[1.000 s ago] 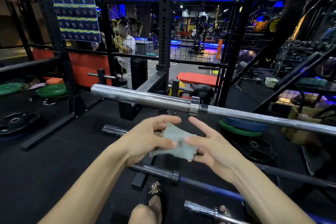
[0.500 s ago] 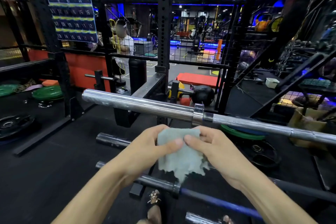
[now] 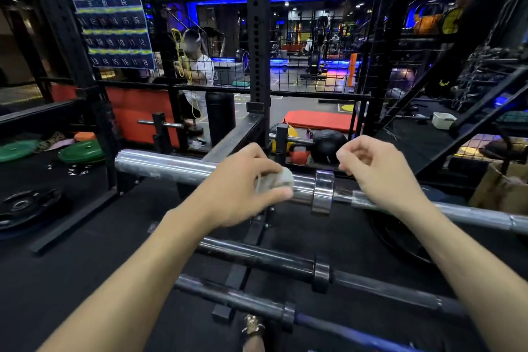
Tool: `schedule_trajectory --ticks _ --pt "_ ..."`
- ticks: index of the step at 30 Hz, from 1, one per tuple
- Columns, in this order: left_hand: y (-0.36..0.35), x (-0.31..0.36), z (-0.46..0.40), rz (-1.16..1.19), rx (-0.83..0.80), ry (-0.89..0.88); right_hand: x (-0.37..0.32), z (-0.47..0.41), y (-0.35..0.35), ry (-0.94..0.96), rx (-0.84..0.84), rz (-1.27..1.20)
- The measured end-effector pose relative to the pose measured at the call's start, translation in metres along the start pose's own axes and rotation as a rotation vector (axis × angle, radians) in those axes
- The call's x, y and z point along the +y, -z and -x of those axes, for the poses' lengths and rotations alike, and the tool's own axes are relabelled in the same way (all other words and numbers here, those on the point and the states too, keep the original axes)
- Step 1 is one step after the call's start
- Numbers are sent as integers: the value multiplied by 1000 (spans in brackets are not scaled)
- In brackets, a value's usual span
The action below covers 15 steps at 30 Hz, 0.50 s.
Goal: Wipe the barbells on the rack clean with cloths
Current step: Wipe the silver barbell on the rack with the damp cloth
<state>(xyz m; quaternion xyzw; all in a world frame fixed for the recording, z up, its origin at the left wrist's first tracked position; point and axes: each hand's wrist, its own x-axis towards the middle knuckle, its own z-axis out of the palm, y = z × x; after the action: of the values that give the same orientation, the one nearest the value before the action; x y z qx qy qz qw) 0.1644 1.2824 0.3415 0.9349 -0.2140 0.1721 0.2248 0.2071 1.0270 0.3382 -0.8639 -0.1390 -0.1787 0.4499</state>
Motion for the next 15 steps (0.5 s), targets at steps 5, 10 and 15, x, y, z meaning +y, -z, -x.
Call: schedule_trajectory --ticks 5,10,15 --pt "-24 -9 -4 -58 150 -92 0 3 -9 98 -279 218" --pt "-86 11 -4 -196 252 -210 0 9 -10 136 -342 418" --pt "-72 -43 18 -301 448 -203 0 12 -10 146 -357 499"
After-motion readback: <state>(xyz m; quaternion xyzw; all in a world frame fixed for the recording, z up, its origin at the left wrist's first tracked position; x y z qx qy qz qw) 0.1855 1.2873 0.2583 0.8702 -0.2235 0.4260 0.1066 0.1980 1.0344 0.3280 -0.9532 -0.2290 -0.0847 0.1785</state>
